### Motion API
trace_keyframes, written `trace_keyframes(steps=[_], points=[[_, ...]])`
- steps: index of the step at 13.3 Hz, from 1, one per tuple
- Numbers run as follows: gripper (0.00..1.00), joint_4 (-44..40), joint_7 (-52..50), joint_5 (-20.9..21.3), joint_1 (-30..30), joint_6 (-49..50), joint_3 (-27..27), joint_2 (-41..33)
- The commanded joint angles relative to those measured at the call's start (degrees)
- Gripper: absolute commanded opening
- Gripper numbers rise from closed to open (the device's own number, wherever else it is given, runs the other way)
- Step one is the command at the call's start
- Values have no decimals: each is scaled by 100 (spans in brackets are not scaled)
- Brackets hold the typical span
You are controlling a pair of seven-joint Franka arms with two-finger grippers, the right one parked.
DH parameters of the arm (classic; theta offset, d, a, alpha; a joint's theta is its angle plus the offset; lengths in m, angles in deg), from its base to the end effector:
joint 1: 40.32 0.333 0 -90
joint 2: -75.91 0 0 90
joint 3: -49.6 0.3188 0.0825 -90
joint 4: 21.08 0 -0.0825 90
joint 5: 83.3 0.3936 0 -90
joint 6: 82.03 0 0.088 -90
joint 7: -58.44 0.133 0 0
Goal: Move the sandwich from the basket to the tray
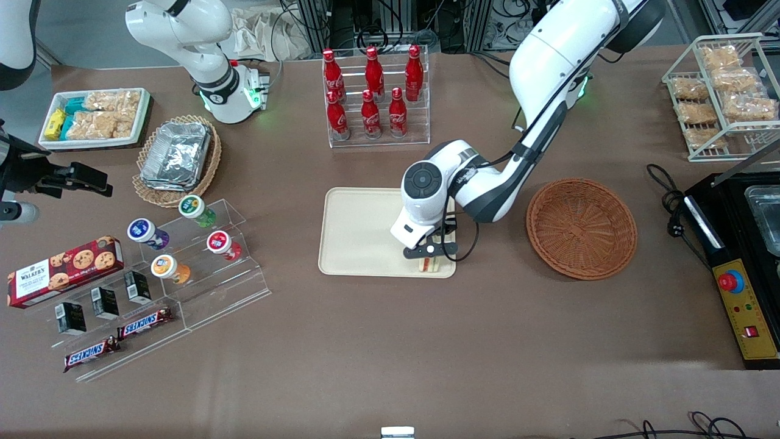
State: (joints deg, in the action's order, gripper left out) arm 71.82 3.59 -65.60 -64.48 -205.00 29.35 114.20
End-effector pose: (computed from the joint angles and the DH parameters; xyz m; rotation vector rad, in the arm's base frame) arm 0.5195 -0.4494 0.2127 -3.0495 -0.0924 0.0554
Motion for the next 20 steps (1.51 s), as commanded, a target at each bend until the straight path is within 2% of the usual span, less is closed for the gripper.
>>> trace_keyframes(steps=[1, 2, 3, 5, 8, 10, 11, 13, 15, 18, 20], points=[[29, 62, -263, 251, -36, -17, 30, 56], [85, 62, -324, 251, -36, -17, 22, 73], [100, 62, -403, 251, -36, -17, 21, 73], [100, 18, -894, 243, -19, 9, 21, 12], [100, 9, -1019, 225, 34, 149, 21, -312], [100, -52, -1019, 120, 69, 902, 39, -829], [100, -87, -1002, -72, 313, 1219, 22, -1102], [100, -26, -679, -721, 780, 1511, 12, -1821], [100, 44, 84, -1223, 1192, 2115, 74, -2446], [100, 219, 1288, -1751, 1107, 2697, 1213, -3238], [100, 718, 2368, -1779, 1072, 2795, 1890, -3835]])
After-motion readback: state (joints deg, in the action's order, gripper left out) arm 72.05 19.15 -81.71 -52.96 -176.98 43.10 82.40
